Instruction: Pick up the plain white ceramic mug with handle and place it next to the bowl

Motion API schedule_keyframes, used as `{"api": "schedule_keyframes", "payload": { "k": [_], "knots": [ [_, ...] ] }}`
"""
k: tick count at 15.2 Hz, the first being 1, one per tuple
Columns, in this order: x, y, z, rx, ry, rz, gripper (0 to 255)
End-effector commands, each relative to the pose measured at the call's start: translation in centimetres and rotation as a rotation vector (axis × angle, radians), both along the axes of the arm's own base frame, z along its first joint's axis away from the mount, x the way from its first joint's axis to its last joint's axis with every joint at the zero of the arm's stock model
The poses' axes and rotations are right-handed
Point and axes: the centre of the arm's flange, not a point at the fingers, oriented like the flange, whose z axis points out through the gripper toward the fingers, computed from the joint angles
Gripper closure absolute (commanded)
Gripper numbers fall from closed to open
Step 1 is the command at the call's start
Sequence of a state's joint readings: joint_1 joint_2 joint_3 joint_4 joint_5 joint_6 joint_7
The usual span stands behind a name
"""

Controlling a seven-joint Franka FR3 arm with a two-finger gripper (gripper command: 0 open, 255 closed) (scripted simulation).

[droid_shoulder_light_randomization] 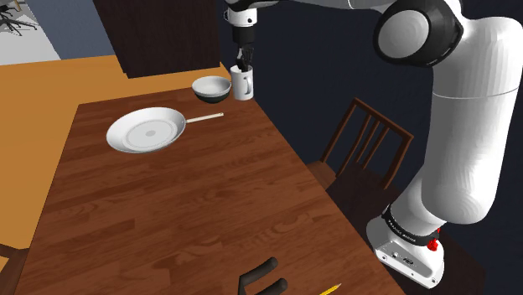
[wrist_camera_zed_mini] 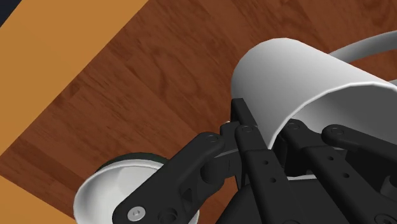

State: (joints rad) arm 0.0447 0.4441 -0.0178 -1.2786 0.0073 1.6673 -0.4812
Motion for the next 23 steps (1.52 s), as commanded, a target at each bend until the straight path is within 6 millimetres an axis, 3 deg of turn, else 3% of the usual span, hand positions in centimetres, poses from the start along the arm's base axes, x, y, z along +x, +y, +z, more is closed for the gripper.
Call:
{"api": "schedule_keyframes", "payload": {
  "k": [1,23],
  "knots": [
    [-0.1,0.0,-1.1,0.0,-0.001,0.0,255],
    [-0.1,0.0,-12.7,0.0,-0.001,0.0,255]
  ]
}}
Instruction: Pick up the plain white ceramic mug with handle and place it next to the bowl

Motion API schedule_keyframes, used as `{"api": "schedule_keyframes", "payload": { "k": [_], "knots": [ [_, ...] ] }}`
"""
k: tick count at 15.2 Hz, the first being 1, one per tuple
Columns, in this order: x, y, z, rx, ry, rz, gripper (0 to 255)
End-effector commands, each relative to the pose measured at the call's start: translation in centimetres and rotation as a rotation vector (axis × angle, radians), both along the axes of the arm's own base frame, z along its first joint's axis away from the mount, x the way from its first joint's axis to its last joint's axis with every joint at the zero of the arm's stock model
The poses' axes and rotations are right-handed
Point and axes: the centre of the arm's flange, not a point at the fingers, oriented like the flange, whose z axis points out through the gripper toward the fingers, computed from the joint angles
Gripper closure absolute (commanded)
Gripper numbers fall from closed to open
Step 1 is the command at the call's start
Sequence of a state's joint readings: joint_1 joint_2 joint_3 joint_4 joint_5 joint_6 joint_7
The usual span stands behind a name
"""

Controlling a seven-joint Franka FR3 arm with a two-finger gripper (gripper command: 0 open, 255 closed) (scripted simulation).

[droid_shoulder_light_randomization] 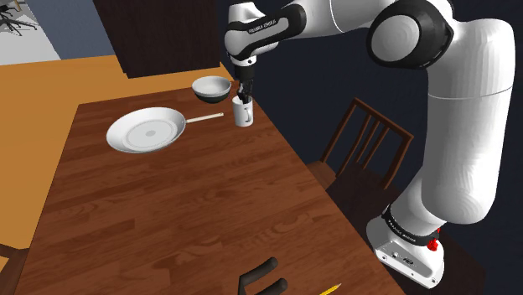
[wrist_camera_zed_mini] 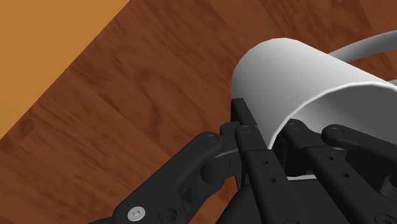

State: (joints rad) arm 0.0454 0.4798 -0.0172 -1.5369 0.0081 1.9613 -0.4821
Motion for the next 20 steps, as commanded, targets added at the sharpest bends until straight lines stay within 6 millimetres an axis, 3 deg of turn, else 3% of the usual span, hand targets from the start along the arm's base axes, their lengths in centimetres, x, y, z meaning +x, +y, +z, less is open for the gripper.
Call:
{"api": "schedule_keyframes", "payload": {
  "k": [1,9,10,15,19,20],
  "knots": [
    [0.1,0.0,-1.1,0.0,-0.001,0.0,255],
    [0.1,0.0,-1.1,0.0,-0.001,0.0,255],
    [0.1,0.0,-1.1,0.0,-0.001,0.0,0],
    [0.1,0.0,-1.1,0.0,-0.001,0.0,0],
    [0.3,0.0,3.9,0.0,-0.001,0.0,0],
    [0.3,0.0,3.9,0.0,-0.001,0.0,0]
  ]
}}
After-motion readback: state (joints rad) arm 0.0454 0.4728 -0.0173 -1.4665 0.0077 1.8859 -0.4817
